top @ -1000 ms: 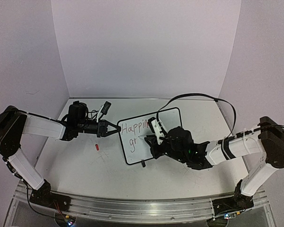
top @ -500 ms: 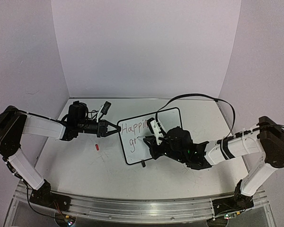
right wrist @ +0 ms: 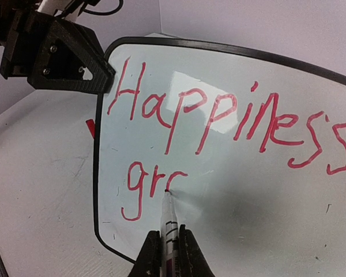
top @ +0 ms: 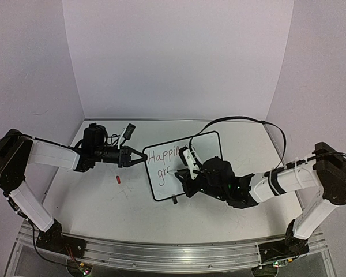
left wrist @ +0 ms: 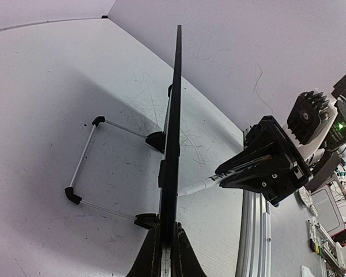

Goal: Write a sentence on the whiteboard

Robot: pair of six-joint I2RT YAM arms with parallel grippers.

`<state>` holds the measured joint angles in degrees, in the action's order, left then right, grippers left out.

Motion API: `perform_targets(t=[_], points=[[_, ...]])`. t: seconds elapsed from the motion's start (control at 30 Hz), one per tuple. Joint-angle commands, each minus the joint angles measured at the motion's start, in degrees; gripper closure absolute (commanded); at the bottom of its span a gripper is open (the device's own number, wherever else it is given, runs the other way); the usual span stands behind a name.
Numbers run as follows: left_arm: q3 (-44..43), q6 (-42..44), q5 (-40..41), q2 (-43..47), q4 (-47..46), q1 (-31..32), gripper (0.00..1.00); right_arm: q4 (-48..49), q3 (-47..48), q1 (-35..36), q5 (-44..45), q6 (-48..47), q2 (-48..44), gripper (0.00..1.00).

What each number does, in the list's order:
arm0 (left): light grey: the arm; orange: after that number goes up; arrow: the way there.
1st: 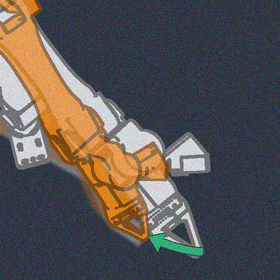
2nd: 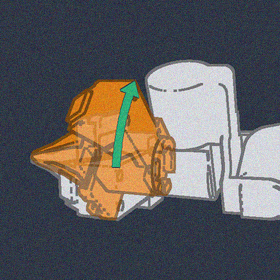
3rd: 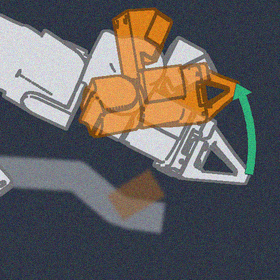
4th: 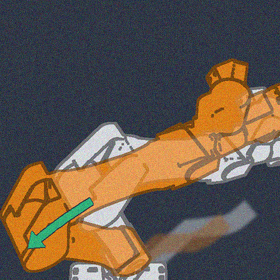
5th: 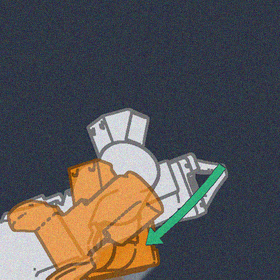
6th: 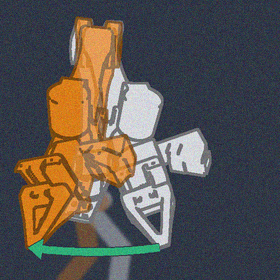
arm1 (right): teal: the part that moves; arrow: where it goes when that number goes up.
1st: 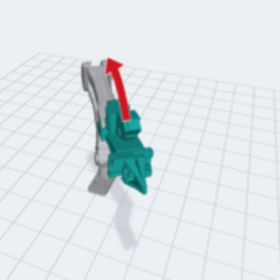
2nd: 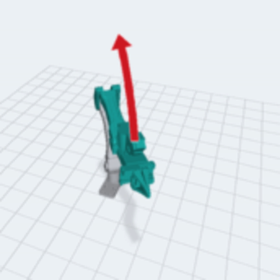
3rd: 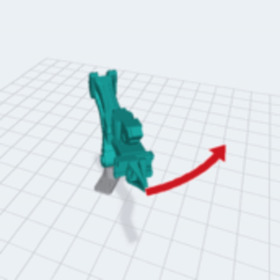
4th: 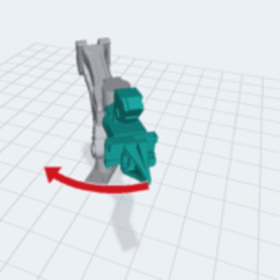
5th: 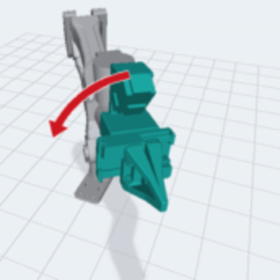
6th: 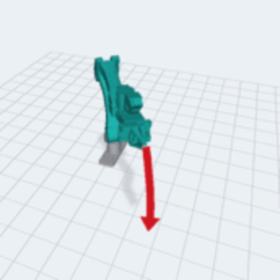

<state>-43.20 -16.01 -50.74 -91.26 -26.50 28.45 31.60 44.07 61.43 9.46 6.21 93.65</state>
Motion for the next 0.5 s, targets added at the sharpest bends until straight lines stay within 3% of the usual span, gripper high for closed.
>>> perform_targets(t=[0.0,0.47], points=[[-1.5,1.7,-0.8,-0.3,2.2,0.4,1.00,-0.8,-1.0,0.1,0.8,0.9,-0.9,1.00],[-1.5,1.6,-0.8,-0.3,2.2,0.4,1.00,-1.3,-2.4,0.1,3.8,1.1,-3.1,1.00]])
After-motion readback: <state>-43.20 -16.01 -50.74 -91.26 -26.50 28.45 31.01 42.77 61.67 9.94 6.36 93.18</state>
